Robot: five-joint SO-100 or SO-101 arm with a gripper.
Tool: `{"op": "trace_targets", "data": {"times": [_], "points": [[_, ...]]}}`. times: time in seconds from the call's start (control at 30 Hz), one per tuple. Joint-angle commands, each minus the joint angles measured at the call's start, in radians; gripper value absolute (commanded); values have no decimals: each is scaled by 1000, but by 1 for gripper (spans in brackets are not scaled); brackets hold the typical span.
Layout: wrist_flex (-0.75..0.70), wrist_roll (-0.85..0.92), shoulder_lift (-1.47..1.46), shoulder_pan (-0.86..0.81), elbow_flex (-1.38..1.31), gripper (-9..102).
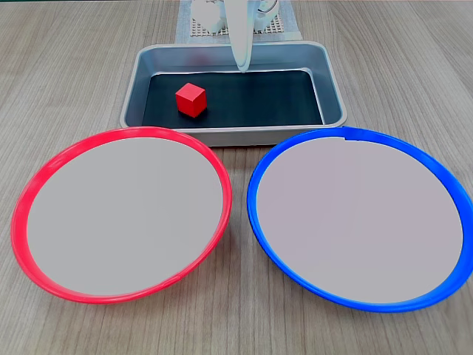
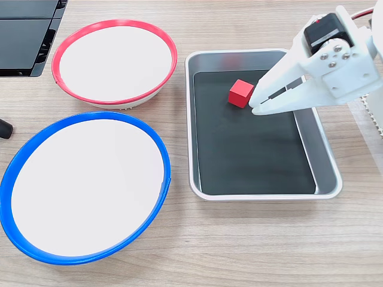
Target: Move a red block from tray to red dish
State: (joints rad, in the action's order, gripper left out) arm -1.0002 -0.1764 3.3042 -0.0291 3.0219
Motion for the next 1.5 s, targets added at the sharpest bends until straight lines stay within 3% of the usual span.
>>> {"op": "trace_targets", "data": {"times": [0.0,1.27,1.47], "points": [[-3,3,25,8,2,0],[-3,5,25,9,2,0],[21,98,17,-55,-69,0]]}}
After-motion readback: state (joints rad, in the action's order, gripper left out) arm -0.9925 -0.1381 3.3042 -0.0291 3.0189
